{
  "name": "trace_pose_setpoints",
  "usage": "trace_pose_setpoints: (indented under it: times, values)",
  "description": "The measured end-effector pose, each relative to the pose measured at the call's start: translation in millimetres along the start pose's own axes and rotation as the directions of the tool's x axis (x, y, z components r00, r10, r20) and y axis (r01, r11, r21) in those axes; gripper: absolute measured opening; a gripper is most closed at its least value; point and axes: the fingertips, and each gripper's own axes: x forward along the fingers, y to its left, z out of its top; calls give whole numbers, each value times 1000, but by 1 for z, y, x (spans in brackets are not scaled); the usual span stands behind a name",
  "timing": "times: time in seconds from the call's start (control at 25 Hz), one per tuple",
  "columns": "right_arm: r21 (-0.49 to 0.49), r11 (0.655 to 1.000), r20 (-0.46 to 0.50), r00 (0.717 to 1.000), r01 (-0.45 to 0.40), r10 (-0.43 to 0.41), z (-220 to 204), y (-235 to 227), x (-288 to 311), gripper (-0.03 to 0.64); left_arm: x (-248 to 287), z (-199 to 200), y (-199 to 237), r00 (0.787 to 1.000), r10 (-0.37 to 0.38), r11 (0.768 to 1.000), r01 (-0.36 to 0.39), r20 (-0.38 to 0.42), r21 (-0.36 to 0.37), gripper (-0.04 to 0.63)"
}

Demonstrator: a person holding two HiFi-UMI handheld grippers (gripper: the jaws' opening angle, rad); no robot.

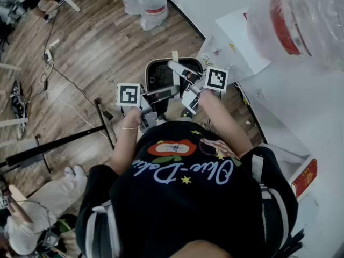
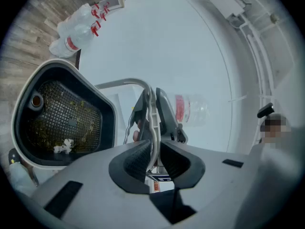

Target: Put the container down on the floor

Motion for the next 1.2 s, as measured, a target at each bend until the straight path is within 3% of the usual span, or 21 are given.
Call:
trace_pose_setpoints:
  times: [0.68, 0.88, 1.2]
  values:
    - [-1, 1000, -10, 1000, 5, -5, 1, 0, 1, 46, 0, 2, 1, 999, 8, 1000, -8, 35, 10, 57]
    - [-16, 1000, -54, 999, -7, 6, -1, 2, 2, 46, 5, 0, -1, 997, -18, 1000, 18, 75, -7, 57]
    - [-2, 1000, -129, 992, -9, 9, 23, -18, -1, 46, 31, 16, 15, 985, 20, 1000, -17, 169, -16, 57]
